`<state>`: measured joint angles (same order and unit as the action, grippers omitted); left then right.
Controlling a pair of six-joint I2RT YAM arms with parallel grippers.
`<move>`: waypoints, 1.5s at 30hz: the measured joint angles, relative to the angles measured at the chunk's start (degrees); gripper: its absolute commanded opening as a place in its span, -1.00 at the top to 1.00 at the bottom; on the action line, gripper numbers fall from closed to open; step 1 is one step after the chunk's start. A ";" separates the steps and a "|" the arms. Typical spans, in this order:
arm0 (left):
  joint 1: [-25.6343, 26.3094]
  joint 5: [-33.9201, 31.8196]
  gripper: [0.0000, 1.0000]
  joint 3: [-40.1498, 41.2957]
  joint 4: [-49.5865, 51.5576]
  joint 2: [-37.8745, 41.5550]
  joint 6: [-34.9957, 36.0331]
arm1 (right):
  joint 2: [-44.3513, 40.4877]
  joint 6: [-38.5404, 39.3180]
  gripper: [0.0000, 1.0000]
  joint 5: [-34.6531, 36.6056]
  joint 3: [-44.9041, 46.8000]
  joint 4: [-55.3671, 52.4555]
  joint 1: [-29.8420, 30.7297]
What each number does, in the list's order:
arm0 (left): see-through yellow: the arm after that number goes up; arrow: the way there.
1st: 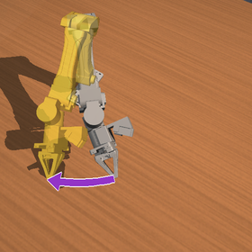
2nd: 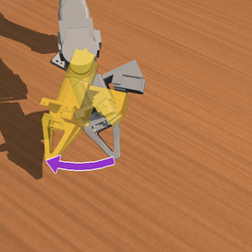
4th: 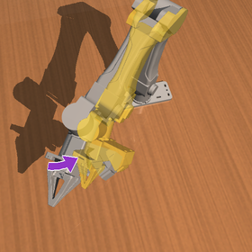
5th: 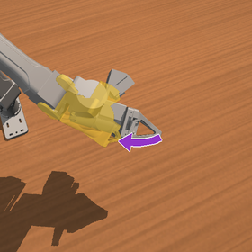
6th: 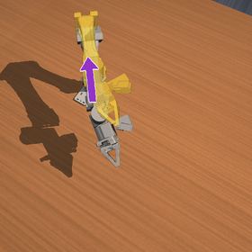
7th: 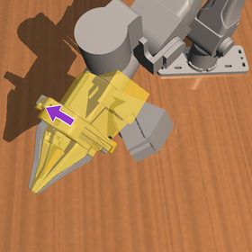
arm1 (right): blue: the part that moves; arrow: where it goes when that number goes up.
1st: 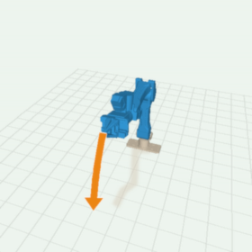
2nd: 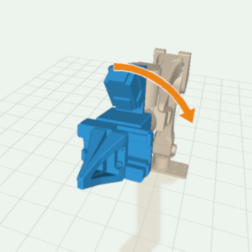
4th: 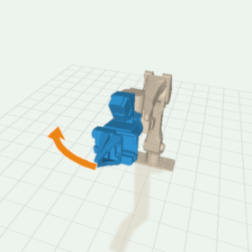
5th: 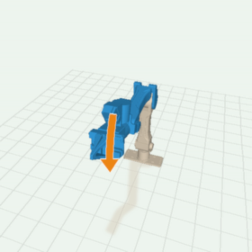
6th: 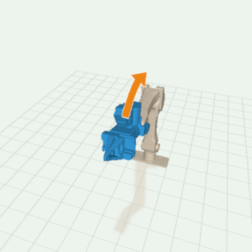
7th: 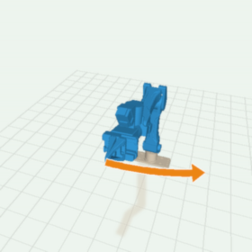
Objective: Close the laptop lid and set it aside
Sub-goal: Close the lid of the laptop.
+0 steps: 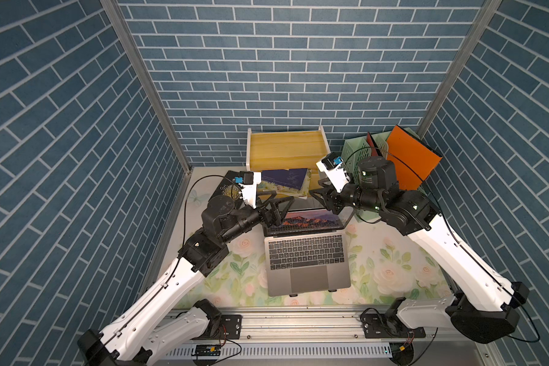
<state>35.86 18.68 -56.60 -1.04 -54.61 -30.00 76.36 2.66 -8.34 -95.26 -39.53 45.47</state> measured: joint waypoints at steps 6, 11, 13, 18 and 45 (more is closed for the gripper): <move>0.00 0.33 -0.81 -0.17 -0.07 -0.24 0.66 | 1.77 0.72 0.42 0.20 -0.44 -3.13 0.00; 0.07 1.25 -0.81 -0.17 -0.02 0.02 0.24 | 0.92 0.66 0.61 0.02 2.99 -3.69 0.00; 0.11 1.73 -0.81 -0.15 -0.02 0.07 -0.15 | 0.48 0.46 0.67 -0.07 4.57 -3.72 0.09; 0.44 2.38 -0.81 0.24 0.37 0.92 -1.25 | -0.87 0.13 0.74 -0.11 6.95 -3.28 0.63; 0.44 -0.04 -0.20 6.27 -1.95 11.17 -21.14 | -13.68 -7.48 0.78 -4.48 25.07 -2.16 5.16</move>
<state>36.29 18.63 -50.33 -2.98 -43.44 -51.13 62.67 -4.82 -12.82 -70.19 -41.69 50.63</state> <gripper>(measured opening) 0.605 0.110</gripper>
